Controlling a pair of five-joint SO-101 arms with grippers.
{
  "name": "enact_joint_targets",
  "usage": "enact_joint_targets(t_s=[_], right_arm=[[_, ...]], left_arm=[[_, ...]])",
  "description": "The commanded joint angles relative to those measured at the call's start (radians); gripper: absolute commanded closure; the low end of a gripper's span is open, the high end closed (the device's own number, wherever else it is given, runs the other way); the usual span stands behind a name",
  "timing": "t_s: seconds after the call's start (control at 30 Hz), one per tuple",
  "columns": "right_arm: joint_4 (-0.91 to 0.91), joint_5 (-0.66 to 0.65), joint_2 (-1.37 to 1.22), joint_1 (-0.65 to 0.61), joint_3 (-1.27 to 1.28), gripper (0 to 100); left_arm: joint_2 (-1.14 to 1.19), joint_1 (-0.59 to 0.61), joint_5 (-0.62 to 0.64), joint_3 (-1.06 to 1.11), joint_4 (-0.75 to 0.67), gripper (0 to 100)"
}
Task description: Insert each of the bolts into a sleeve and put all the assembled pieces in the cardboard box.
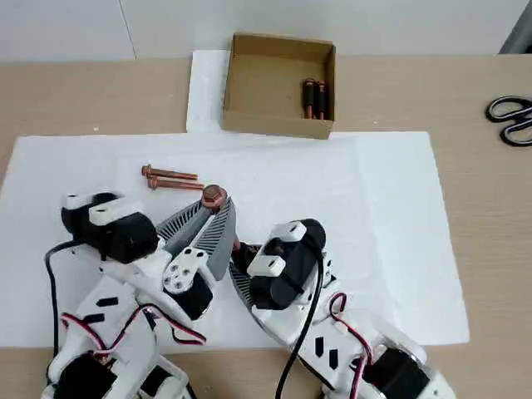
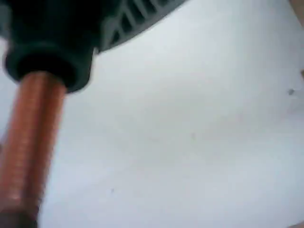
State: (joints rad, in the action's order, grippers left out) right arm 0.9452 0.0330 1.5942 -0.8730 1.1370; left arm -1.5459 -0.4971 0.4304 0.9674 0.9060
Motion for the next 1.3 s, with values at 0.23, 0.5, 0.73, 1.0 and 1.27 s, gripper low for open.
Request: enact_joint_targets(t_s=[0.23, 0.5, 0.73, 1.0, 1.27], right_arm=[[-0.036, -0.012, 0.007, -0.007, -0.009, 99.5], [-0.036, -0.012, 0.001, 0.041, -0.009, 99.5], [-0.054, -0.012, 0.004, 0.041, -0.011, 99.5], [-0.077, -0.014, 0.001, 0.041, -0.011, 99.5], [-0.077, -0.014, 0.004, 0.041, -0.011, 99.5]], left_arm=[[0.025, -0.003, 0.009, -0.005, -0.032, 100], [0.025, -0.075, 0.049, -0.058, 0.037, 100], [0.026, -0.081, 0.060, -0.050, 0.044, 100], [0.026, -0.083, 0.058, 0.004, 0.101, 100], [0.026, -0.084, 0.058, 0.097, 0.103, 100]])
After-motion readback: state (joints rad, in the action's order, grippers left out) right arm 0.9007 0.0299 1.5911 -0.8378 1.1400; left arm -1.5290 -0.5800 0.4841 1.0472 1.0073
